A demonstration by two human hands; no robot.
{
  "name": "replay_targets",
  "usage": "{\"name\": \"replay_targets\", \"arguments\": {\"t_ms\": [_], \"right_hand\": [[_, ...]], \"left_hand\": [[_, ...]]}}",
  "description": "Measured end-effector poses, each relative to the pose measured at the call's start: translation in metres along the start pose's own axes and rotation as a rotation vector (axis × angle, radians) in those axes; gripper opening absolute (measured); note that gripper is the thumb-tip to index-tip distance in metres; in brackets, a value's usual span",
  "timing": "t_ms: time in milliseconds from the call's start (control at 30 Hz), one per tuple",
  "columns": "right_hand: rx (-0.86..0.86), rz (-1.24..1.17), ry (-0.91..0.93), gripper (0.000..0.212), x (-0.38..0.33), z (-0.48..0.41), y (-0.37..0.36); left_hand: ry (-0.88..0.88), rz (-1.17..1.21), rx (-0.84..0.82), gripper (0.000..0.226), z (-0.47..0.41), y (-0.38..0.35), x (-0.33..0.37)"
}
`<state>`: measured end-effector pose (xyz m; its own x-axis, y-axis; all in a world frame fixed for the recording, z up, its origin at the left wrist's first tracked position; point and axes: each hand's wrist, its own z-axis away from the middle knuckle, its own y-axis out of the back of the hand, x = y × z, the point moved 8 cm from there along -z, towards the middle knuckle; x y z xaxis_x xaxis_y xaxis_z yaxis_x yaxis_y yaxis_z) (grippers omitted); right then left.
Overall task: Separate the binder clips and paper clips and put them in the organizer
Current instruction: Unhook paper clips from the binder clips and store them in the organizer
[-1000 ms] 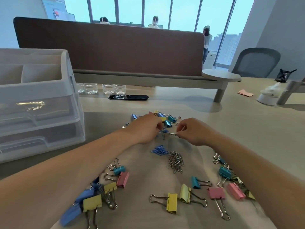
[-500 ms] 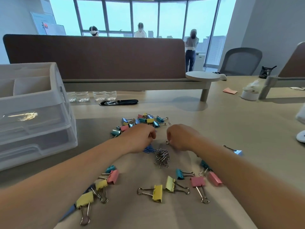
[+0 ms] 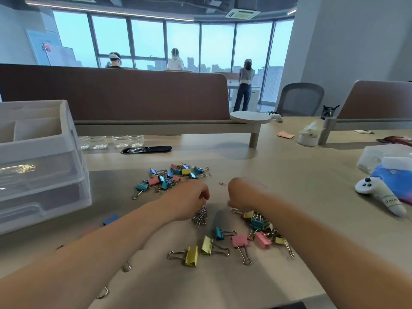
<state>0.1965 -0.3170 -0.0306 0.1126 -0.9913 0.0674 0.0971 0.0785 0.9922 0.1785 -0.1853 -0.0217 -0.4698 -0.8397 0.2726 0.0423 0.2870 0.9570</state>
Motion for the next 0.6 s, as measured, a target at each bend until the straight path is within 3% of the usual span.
{"name": "replay_targets", "arguments": {"t_ms": [67, 133, 300, 600], "right_hand": [[0.082, -0.07, 0.023, 0.009, -0.004, -0.004, 0.007], [0.118, -0.113, 0.057, 0.014, -0.013, -0.009, 0.011], [0.1, -0.172, 0.139, 0.025, -0.042, -0.027, 0.005], [0.15, -0.239, 0.24, 0.037, -0.078, -0.072, 0.01]], "left_hand": [[0.015, 0.006, 0.008, 0.023, 0.0, 0.005, -0.005], [0.037, -0.004, 0.018, 0.025, 0.0, 0.011, -0.014], [0.123, -0.08, 0.014, 0.018, -0.007, 0.017, -0.05], [0.2, -0.114, 0.045, 0.032, -0.031, 0.03, -0.12]]}}
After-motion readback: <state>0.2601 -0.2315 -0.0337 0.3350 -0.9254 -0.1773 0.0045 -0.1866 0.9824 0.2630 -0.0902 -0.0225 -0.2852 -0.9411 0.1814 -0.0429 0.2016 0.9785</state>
